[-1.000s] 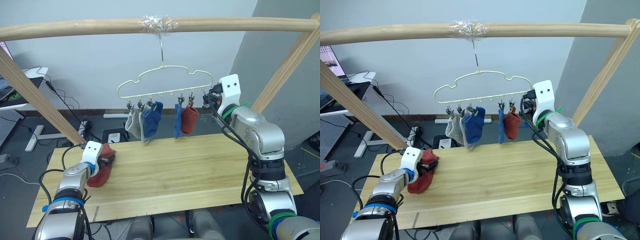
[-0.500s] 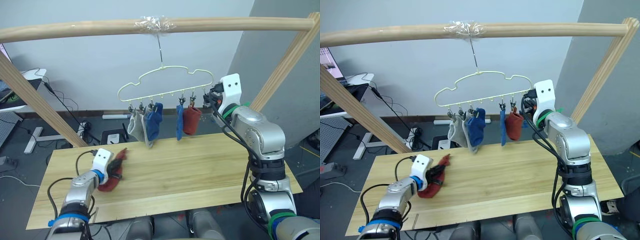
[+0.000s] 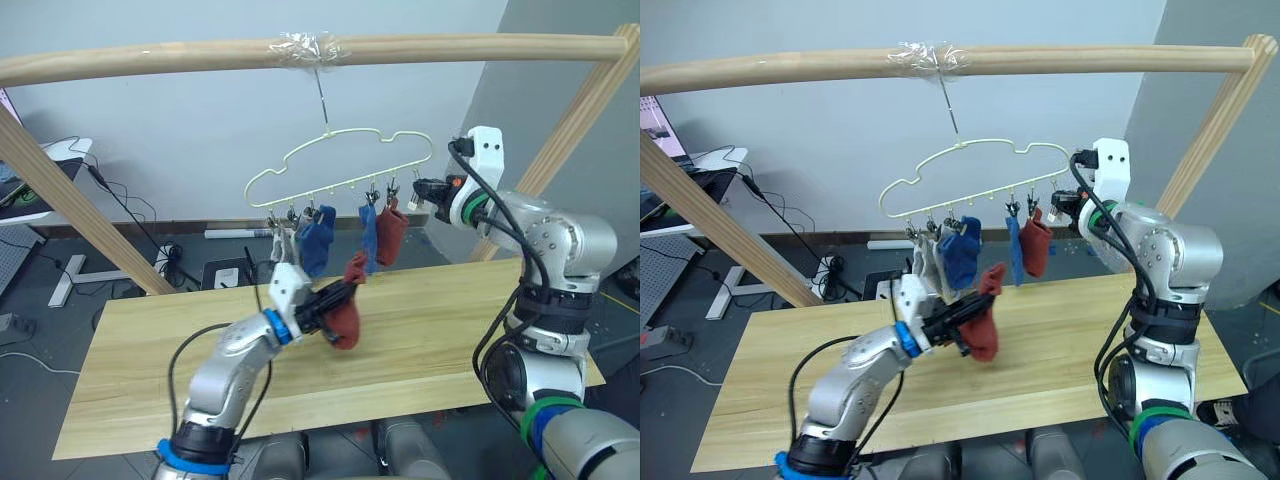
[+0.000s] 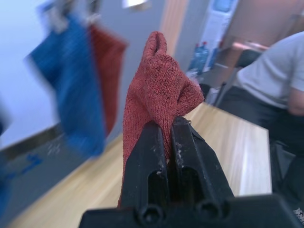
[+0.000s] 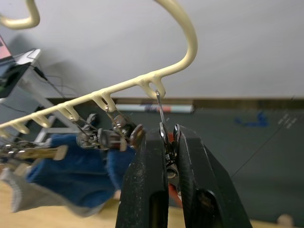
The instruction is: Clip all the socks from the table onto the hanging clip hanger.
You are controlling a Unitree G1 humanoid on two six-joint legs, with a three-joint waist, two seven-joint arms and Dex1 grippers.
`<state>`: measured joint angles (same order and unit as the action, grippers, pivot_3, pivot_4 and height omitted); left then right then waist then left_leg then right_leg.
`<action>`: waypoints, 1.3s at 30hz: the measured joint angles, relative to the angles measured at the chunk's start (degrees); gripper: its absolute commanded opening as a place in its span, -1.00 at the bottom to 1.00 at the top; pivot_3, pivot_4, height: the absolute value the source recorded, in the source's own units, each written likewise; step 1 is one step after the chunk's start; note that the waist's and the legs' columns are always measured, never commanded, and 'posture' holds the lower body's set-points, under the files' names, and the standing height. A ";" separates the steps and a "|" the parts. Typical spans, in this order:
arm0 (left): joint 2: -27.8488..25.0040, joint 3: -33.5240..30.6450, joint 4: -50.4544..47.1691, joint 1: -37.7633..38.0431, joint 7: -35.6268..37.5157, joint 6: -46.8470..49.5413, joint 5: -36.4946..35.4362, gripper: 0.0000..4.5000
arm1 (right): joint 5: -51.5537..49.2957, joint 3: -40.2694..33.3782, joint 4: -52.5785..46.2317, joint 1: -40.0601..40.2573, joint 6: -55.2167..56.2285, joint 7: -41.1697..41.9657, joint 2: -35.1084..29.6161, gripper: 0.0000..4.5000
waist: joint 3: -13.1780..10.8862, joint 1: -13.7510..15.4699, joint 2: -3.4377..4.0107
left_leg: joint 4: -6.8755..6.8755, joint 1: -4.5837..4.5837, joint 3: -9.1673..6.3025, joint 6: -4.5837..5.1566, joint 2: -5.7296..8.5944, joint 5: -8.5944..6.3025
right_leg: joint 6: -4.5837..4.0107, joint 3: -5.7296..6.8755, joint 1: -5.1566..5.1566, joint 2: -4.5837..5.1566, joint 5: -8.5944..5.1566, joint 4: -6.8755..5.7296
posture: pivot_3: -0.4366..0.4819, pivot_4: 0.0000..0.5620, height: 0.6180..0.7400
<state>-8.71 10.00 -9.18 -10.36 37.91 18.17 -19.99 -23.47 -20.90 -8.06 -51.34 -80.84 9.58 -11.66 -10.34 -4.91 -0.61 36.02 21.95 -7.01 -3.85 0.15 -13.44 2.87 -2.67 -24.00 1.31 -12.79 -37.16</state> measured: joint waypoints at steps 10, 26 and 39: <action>6.55 6.06 19.55 -11.05 -8.05 -18.76 15.95 -1.00 | 0.38 -10.51 -0.88 -5.67 -11.23 -6.51 7.95 -1.00 | 0.01 -0.31 0.02 | -0.01 0.07 0.02 0.01 0.01 0.00 | 0.01 -0.02 -0.03 -0.01 0.00 0.04 | -0.38 -0.48 1.00; 10.64 5.15 29.35 -17.79 -16.24 -28.66 20.53 -1.00 | -1.83 -10.51 -2.56 -5.66 -11.23 -9.69 8.24 -1.00 | 0.01 -1.56 0.02 | -0.01 0.10 0.01 0.01 0.02 0.00 | 0.05 -0.02 -0.04 0.00 0.00 0.06 | -0.41 -0.47 1.00; 10.47 4.37 28.98 -16.98 -17.10 -30.27 21.31 -1.00 | -2.59 -11.62 -1.57 -5.98 -11.23 -10.96 7.94 -1.00 | 0.01 -1.58 0.02 | -0.02 0.12 0.00 0.01 0.02 0.00 | 0.05 -0.01 -0.04 0.00 -0.01 0.07 | -0.41 -0.48 1.00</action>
<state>1.76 14.37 19.80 -27.35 20.82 -12.10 1.32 -26.06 -32.52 -9.63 -57.32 -92.07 -1.38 -3.72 -10.33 -6.49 -0.59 36.00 22.07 -7.00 -3.84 0.17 -13.45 2.92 -2.69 -24.04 1.31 -12.79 -37.09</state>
